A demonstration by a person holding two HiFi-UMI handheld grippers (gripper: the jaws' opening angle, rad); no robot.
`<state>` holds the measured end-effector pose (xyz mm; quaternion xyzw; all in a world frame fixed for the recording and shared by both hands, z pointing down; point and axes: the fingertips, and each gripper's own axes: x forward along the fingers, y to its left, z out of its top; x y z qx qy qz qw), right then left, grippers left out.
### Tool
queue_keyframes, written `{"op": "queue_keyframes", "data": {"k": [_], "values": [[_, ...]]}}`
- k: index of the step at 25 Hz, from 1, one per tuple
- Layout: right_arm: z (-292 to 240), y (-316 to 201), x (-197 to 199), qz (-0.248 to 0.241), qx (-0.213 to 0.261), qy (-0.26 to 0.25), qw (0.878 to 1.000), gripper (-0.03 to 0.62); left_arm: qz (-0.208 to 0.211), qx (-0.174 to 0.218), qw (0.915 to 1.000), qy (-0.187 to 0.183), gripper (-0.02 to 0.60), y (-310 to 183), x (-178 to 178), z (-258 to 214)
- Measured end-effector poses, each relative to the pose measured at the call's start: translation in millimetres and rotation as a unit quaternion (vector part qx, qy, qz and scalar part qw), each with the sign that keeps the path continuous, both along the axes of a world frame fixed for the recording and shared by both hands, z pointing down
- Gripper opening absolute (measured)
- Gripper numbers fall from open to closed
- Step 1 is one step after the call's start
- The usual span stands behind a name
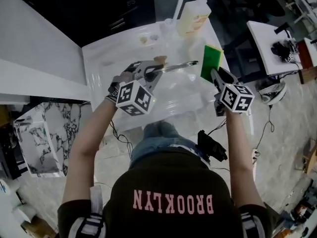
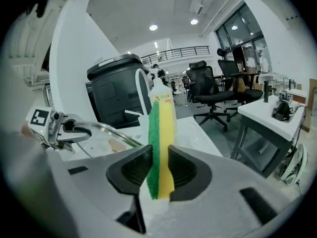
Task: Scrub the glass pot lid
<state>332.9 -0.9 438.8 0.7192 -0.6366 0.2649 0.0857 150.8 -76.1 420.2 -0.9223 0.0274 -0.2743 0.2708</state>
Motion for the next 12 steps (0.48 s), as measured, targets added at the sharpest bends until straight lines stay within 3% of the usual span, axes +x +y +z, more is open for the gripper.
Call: {"op": "queue_keyframes", "data": {"k": [3,6,12], "values": [[3,10,4,-0.013,-0.007,0.015,1.000,0.091,0.047,0.045,0.9975,-0.028,0.012,12,11,16],[2,12,-1,-0.071,-0.020,0.056,0.996,0.091,0.077,0.085,0.9921,-0.049,0.014,23,17,31],[-4,4,-20,-0.219,-0.064,0.136,0.964,0.091,0.146,0.158,0.9718,-0.097,0.014,47,22,69]]}}
